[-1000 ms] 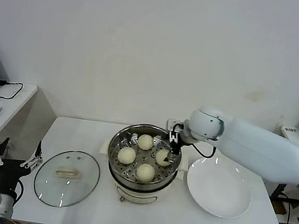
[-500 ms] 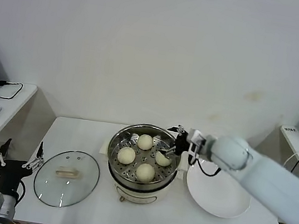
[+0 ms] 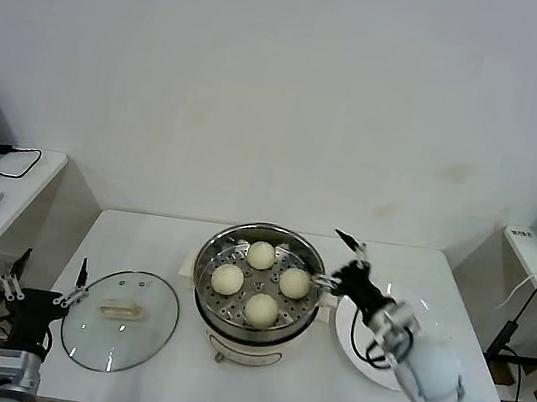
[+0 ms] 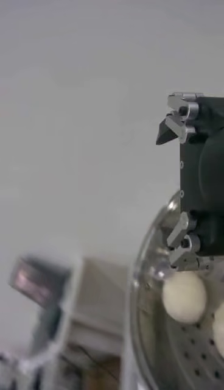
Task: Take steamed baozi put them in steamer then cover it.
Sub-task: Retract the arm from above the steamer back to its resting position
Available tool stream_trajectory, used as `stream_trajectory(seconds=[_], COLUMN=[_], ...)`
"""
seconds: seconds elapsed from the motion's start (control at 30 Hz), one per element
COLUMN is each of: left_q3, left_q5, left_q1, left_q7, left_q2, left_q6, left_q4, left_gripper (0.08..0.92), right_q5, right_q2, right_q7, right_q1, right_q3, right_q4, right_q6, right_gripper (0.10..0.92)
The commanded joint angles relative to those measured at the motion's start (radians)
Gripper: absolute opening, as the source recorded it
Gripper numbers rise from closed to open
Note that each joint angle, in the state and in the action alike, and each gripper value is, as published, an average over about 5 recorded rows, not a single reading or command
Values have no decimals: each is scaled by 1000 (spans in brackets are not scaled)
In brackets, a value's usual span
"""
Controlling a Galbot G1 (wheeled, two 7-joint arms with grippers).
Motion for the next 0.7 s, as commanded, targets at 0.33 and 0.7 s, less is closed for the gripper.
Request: stream_trajectory(seconds=[0.33,0.7], left_q3=[10,93], left_q5=[1157,1257], left_q1=[30,11], left_q7=[69,131], left_q2=[87,95], left_q6=[-130,-101], left_q4=[261,292], left_gripper=[823,823], right_q5=[-70,-125], right_q2=[479,527], right_q7=[27,64], right_q1=[-629,-612], right_q3=[575,596], right_q4=[30,-35], right_q6=[173,187], right_gripper=[823,823])
